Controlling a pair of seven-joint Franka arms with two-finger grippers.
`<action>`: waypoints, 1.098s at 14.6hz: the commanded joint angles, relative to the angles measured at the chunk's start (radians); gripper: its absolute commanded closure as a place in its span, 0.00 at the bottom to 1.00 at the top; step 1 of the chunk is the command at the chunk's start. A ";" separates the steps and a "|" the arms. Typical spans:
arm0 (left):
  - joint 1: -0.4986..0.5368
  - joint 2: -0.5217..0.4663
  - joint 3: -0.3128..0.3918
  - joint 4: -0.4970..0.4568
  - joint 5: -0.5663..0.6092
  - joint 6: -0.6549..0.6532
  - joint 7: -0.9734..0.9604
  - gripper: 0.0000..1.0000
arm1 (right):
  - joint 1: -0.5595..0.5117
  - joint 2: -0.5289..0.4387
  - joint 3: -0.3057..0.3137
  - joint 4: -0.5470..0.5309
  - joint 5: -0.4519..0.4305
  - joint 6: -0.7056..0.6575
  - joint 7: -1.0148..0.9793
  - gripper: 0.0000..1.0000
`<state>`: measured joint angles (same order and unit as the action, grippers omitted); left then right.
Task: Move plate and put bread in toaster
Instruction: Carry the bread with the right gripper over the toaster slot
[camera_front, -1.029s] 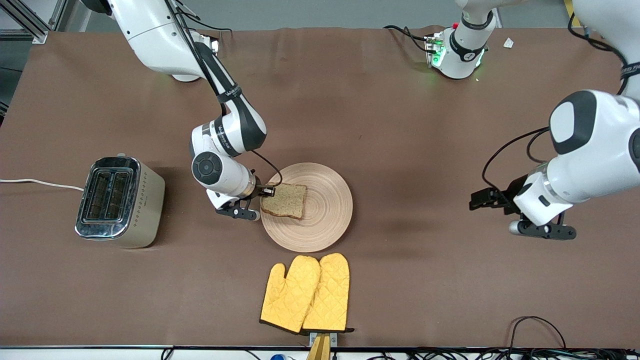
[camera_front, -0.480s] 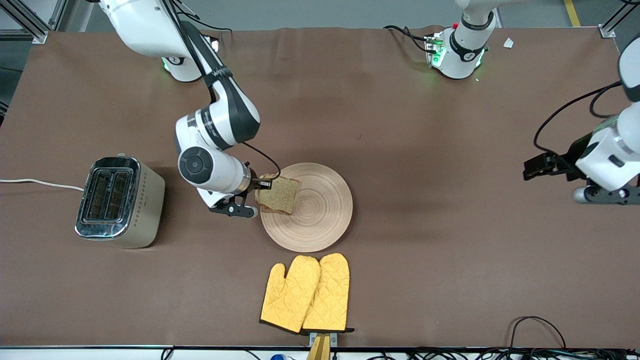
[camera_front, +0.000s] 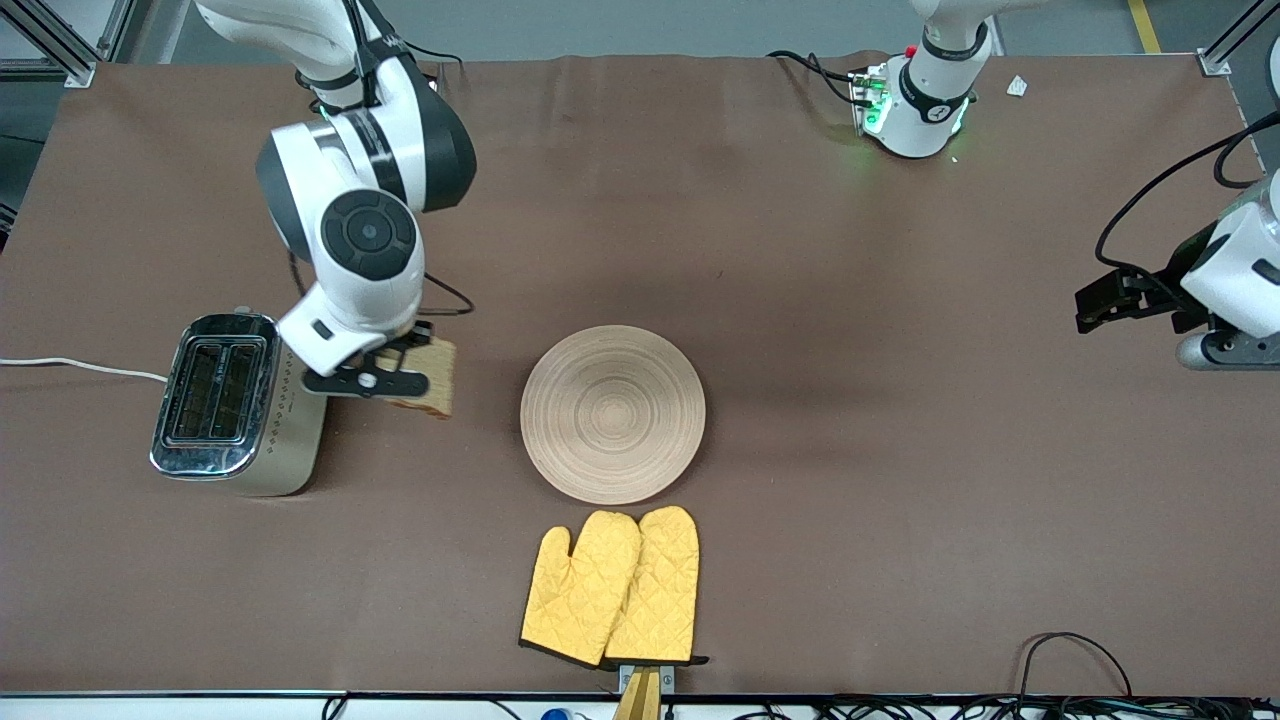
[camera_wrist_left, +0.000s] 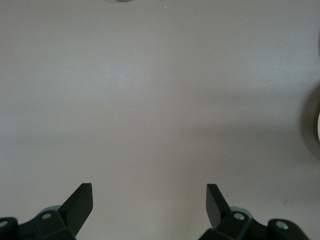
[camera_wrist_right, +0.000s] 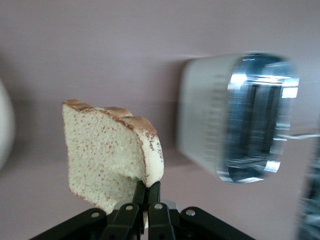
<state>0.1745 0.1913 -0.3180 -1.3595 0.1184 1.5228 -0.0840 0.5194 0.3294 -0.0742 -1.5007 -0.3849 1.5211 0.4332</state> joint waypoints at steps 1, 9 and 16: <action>0.002 -0.023 -0.007 0.008 -0.021 -0.030 -0.010 0.00 | -0.012 -0.007 0.001 0.016 -0.202 -0.126 -0.031 1.00; 0.000 -0.024 0.011 0.007 -0.043 -0.052 -0.016 0.00 | -0.113 0.066 0.001 -0.019 -0.500 -0.194 -0.004 1.00; -0.162 -0.082 0.171 -0.009 -0.014 -0.049 -0.013 0.00 | -0.110 0.092 0.002 -0.084 -0.569 -0.193 0.058 0.98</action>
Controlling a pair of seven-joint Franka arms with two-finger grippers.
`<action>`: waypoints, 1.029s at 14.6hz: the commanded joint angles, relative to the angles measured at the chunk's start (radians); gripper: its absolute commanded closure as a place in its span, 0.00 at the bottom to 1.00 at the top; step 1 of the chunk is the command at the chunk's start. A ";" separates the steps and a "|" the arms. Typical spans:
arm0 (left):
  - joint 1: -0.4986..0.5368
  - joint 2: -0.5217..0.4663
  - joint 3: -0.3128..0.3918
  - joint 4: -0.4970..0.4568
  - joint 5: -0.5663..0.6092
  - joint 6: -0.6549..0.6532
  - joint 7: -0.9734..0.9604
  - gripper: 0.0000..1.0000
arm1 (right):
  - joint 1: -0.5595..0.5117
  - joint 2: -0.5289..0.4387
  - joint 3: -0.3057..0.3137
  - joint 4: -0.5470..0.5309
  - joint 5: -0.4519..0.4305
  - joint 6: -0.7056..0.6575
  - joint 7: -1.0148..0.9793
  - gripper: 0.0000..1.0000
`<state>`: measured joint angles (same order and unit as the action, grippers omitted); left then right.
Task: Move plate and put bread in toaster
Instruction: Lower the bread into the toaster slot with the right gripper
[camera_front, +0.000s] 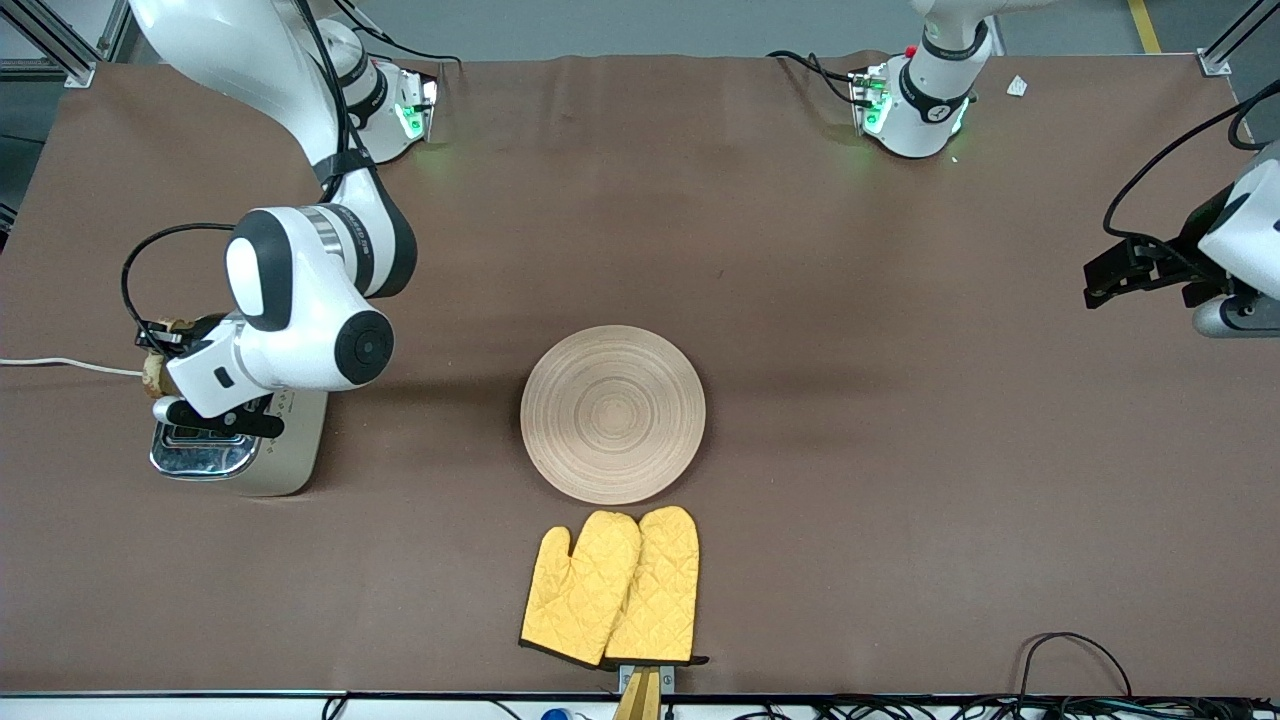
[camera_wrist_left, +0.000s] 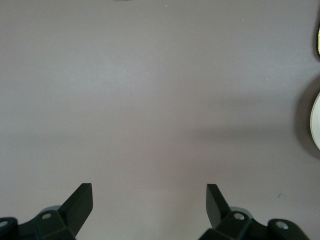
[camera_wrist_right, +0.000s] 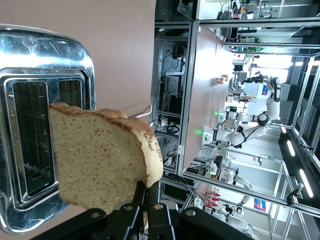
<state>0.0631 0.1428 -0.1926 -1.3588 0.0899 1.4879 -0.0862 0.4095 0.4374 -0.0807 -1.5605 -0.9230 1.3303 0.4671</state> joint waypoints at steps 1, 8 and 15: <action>-0.063 -0.049 0.054 -0.022 0.014 -0.014 -0.013 0.00 | -0.001 -0.009 0.007 -0.024 -0.031 0.000 0.027 0.98; -0.068 -0.124 0.056 -0.127 -0.030 -0.003 -0.089 0.00 | -0.003 0.021 0.009 -0.027 -0.031 0.012 0.058 0.98; -0.054 -0.158 0.056 -0.155 -0.047 -0.021 -0.092 0.00 | 0.006 0.087 0.009 -0.027 -0.030 0.024 0.120 0.98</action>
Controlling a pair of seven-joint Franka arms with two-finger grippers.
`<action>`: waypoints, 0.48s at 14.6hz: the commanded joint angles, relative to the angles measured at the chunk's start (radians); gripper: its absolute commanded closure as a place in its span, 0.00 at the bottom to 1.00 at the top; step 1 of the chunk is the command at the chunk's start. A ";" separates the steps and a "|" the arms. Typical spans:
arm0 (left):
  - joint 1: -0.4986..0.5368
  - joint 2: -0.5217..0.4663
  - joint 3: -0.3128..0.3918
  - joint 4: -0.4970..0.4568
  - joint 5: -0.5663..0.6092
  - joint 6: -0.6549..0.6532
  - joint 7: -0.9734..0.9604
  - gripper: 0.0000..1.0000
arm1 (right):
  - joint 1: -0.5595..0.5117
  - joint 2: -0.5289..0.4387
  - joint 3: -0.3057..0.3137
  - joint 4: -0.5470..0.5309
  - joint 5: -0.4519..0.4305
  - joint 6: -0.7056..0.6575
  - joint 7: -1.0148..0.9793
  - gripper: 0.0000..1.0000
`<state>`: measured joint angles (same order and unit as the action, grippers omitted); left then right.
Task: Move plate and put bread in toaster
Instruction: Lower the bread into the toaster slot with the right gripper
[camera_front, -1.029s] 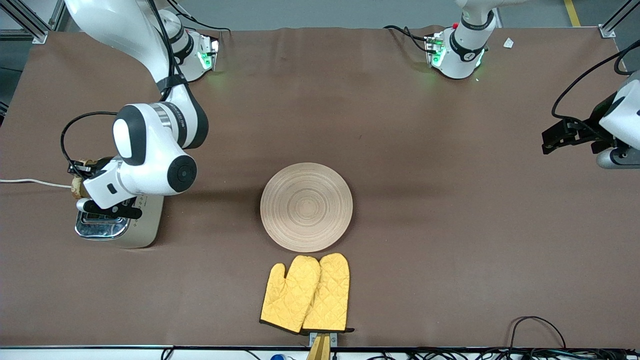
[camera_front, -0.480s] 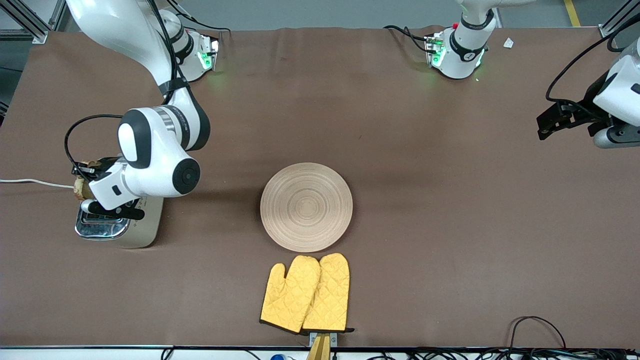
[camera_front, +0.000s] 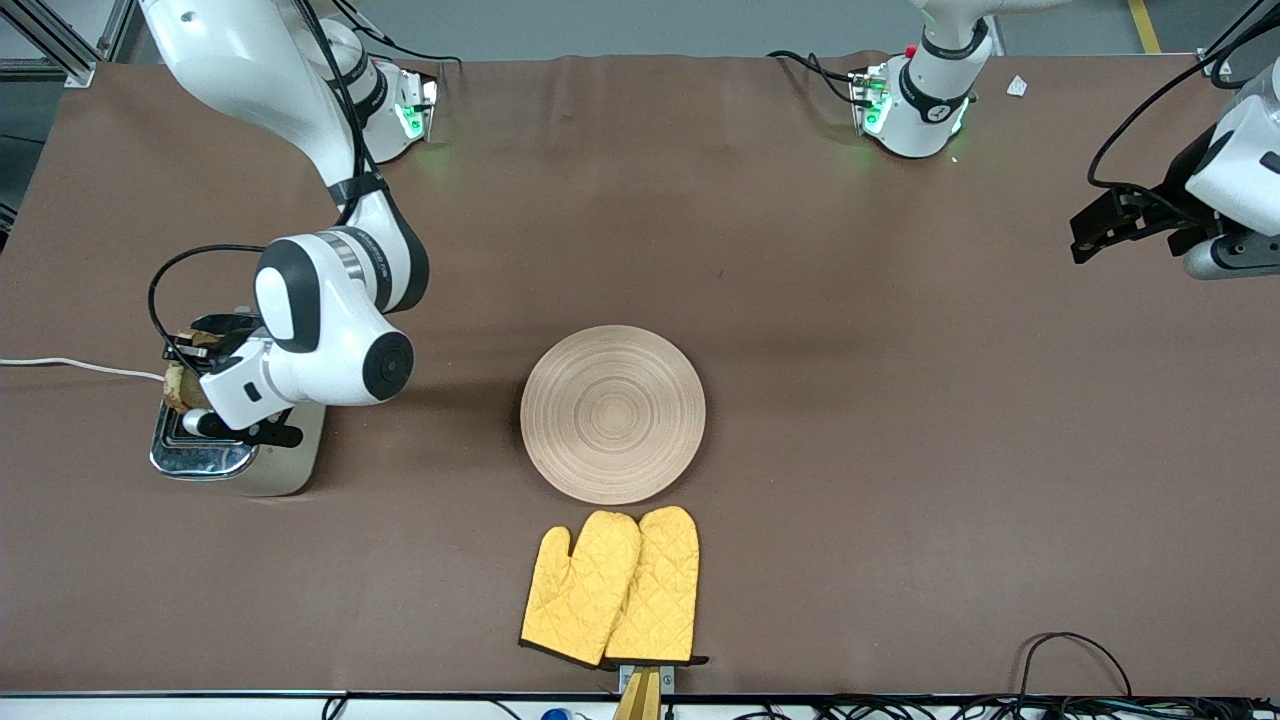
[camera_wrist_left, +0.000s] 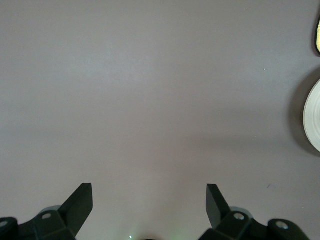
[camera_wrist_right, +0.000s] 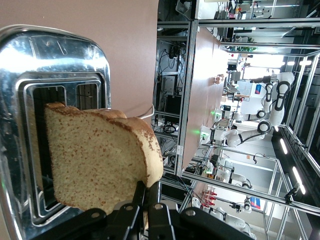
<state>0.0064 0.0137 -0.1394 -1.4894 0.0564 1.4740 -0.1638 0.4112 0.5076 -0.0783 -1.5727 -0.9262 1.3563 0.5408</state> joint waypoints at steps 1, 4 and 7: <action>0.004 -0.026 0.003 -0.022 -0.013 -0.009 -0.011 0.00 | 0.006 0.026 0.006 -0.013 -0.026 -0.002 0.048 0.98; 0.001 -0.021 0.001 -0.014 -0.012 -0.009 -0.016 0.00 | -0.006 0.040 0.011 -0.013 -0.010 0.013 0.053 0.92; 0.004 -0.018 0.003 -0.012 -0.007 -0.009 -0.013 0.00 | -0.037 0.039 0.009 0.003 0.108 0.052 0.054 0.22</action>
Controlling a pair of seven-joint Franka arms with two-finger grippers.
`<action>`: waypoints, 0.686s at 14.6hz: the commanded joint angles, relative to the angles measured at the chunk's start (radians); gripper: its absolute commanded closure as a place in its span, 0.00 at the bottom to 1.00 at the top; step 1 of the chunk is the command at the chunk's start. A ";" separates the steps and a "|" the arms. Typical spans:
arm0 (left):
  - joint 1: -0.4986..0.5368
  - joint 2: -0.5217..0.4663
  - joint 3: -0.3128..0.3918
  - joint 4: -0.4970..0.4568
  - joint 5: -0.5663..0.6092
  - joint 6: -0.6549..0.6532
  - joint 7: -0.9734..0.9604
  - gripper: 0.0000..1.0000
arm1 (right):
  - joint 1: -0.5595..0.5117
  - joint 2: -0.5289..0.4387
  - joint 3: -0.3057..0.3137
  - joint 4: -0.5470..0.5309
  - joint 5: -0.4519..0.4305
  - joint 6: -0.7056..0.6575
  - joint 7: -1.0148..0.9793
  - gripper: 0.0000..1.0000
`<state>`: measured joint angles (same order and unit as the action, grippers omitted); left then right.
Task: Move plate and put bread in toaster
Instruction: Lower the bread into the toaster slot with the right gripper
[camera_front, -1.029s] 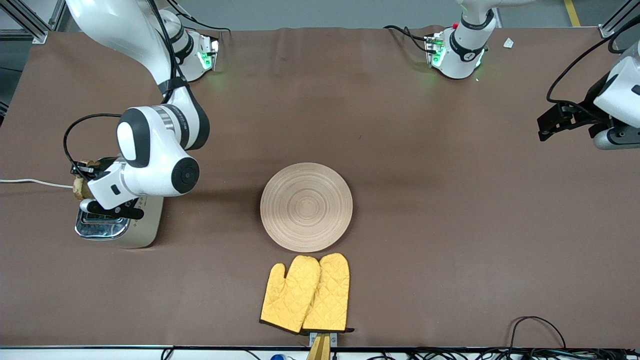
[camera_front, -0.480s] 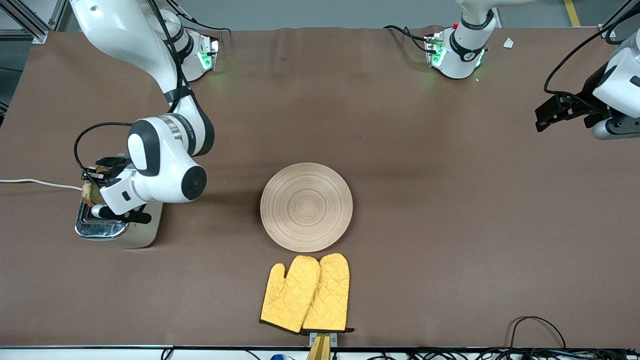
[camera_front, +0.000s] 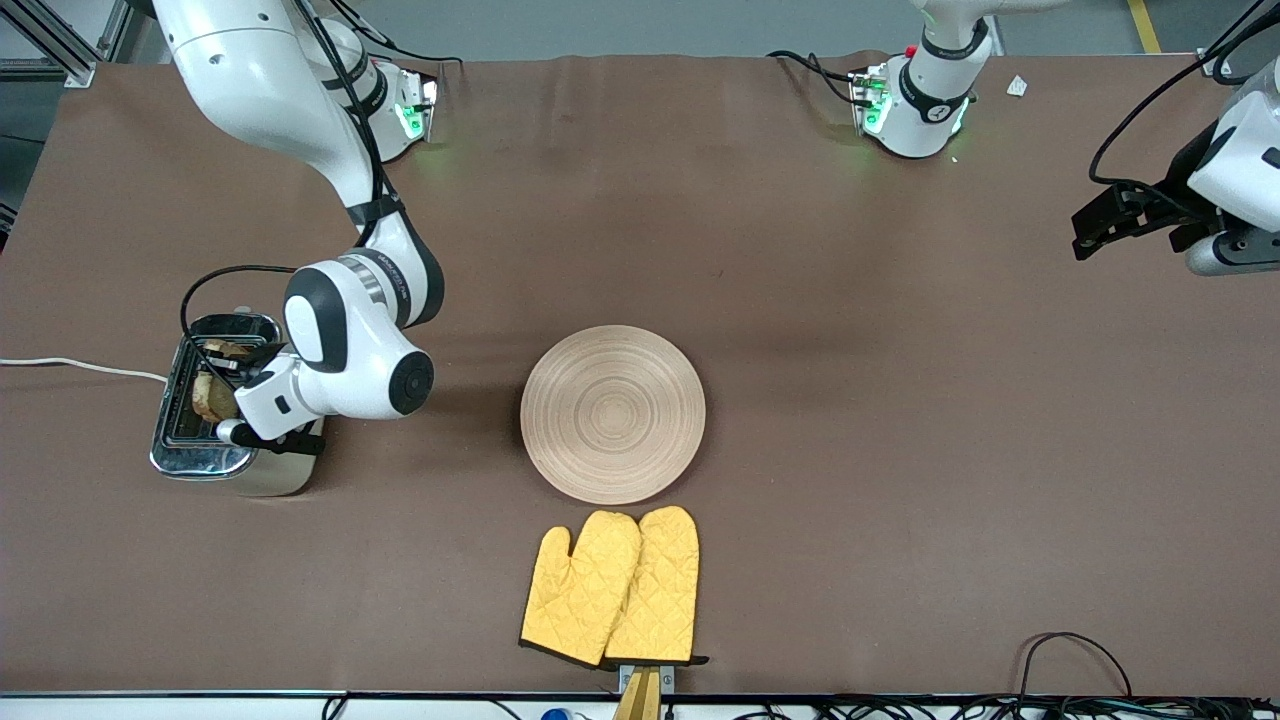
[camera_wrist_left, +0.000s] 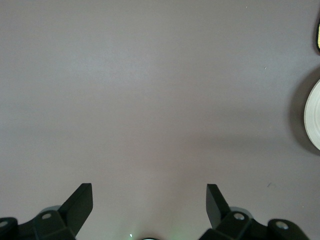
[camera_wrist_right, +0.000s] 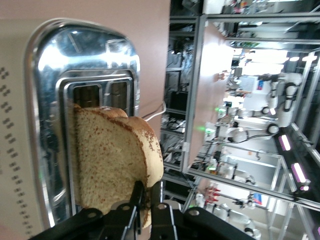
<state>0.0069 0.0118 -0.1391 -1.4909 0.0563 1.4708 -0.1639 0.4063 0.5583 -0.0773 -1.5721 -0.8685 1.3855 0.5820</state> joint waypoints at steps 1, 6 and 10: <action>0.004 -0.016 0.003 -0.011 -0.007 -0.006 -0.008 0.00 | -0.046 -0.012 0.010 0.004 0.052 0.041 -0.001 0.09; 0.004 -0.015 0.003 0.000 -0.006 -0.004 -0.013 0.00 | -0.052 -0.020 0.019 0.050 0.066 0.076 -0.037 0.00; 0.005 -0.013 0.003 0.001 -0.006 -0.006 -0.011 0.00 | -0.060 -0.052 0.010 0.182 0.242 0.069 -0.195 0.00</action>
<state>0.0095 0.0118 -0.1385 -1.4907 0.0563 1.4708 -0.1639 0.3653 0.5474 -0.0734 -1.4474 -0.7084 1.4678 0.4634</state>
